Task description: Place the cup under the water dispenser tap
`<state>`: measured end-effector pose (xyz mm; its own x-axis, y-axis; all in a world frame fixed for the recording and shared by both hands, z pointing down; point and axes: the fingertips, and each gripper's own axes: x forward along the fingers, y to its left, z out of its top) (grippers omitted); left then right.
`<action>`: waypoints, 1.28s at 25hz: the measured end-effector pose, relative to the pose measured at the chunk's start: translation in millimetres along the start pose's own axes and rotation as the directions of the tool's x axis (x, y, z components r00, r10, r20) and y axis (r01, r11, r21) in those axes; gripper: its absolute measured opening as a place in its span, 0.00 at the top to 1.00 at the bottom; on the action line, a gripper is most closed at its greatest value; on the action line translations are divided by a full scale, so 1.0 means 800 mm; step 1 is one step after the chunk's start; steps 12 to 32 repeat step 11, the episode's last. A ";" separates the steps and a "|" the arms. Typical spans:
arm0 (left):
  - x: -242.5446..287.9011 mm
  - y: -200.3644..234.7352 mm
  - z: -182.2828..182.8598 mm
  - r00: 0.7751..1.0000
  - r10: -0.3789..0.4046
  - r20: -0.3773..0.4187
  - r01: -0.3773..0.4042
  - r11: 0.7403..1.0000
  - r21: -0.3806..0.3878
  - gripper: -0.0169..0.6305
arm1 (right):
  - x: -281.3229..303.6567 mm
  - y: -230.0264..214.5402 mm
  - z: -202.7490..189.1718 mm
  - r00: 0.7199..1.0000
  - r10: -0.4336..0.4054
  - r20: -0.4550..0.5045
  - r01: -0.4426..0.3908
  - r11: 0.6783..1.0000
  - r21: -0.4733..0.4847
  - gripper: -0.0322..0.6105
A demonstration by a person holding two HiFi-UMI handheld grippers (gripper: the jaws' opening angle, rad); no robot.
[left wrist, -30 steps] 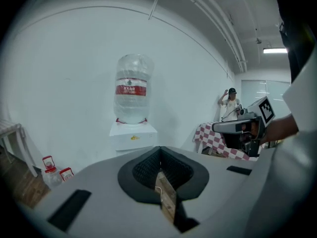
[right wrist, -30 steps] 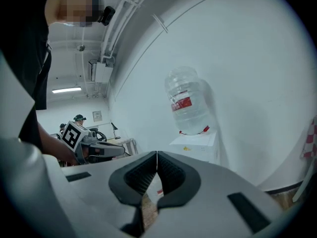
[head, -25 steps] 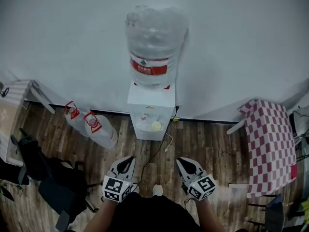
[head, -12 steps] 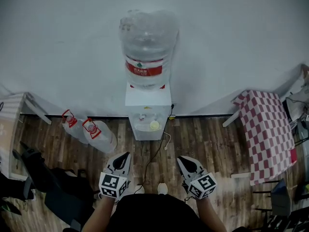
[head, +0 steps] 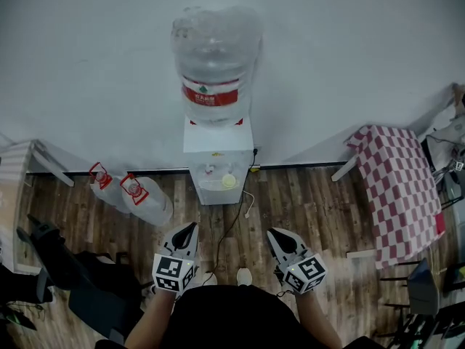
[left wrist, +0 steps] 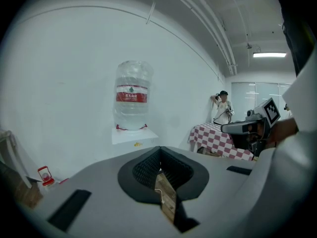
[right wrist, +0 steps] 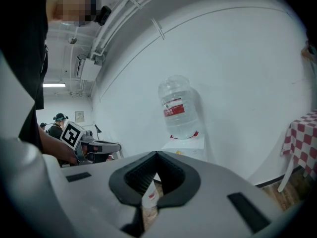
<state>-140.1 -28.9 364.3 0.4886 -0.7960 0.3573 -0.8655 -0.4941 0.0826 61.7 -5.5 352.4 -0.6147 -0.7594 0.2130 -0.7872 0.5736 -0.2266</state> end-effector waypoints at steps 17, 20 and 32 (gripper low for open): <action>0.008 -0.002 -0.003 1.000 0.002 0.003 -0.002 1.000 -0.016 0.95 | -0.004 -0.008 -0.005 1.000 -0.004 -0.003 0.004 1.000 0.007 0.92; 0.008 -0.002 -0.003 1.000 0.002 0.003 -0.002 1.000 -0.016 0.95 | -0.004 -0.008 -0.005 1.000 -0.004 -0.003 0.004 1.000 0.007 0.92; 0.008 -0.002 -0.003 1.000 0.002 0.003 -0.002 1.000 -0.016 0.95 | -0.004 -0.008 -0.005 1.000 -0.004 -0.003 0.004 1.000 0.007 0.92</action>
